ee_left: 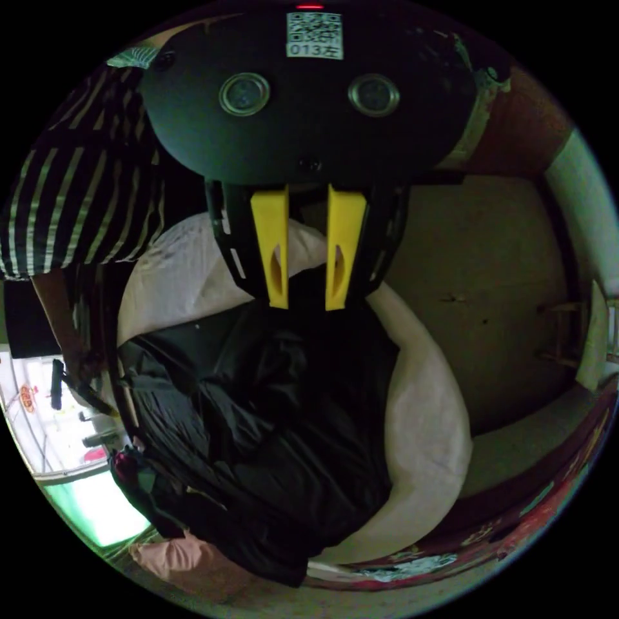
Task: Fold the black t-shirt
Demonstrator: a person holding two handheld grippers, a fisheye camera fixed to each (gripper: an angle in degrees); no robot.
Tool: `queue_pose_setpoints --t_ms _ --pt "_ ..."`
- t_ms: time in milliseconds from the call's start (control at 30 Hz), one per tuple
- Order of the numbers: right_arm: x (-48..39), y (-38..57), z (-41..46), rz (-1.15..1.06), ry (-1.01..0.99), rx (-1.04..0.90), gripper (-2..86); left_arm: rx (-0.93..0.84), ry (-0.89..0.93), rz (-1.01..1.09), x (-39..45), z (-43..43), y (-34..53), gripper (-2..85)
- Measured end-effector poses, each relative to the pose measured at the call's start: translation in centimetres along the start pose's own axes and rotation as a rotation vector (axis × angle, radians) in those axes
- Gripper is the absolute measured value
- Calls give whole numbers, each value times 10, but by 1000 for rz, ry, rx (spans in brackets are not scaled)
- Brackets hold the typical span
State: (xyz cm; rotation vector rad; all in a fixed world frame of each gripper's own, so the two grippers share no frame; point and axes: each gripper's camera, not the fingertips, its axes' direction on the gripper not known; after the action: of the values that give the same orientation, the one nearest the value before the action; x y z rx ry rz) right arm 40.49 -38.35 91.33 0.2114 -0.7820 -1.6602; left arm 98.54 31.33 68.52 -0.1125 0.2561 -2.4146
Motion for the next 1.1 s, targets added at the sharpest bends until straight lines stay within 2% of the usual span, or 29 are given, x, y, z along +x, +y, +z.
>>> queue_pose_setpoints --t_ms 33,100,233,367,467,633,700,767,933,1100 --pt "14 14 -5 35 57 -17 74 -18 -36 4 6 2 -5 21" --pt "69 71 -22 205 215 -86 76 -65 -79 23 16 4 -14 8" --pt "113 130 -35 335 275 -152 79 -71 -188 33 31 -5 -28 0" --pt "119 145 -25 255 264 -168 84 -47 -175 -29 33 -13 -35 2" --pt "122 141 -16 202 219 -140 94 14 -78 -28 46 -14 -39 15" --pt "125 133 1 109 206 -179 82 1 -79 29 86 9 -47 78" --pt "126 133 13 76 237 -246 60 -54 -108 56 98 24 -53 74" --pt "125 134 13 62 256 -233 47 -41 -185 66 110 28 -59 62" --pt "132 140 14 74 255 -237 23 -75 -174 64 124 33 -73 12" --pt "141 144 -10 71 248 -214 11 -147 -195 120 139 30 -92 0"
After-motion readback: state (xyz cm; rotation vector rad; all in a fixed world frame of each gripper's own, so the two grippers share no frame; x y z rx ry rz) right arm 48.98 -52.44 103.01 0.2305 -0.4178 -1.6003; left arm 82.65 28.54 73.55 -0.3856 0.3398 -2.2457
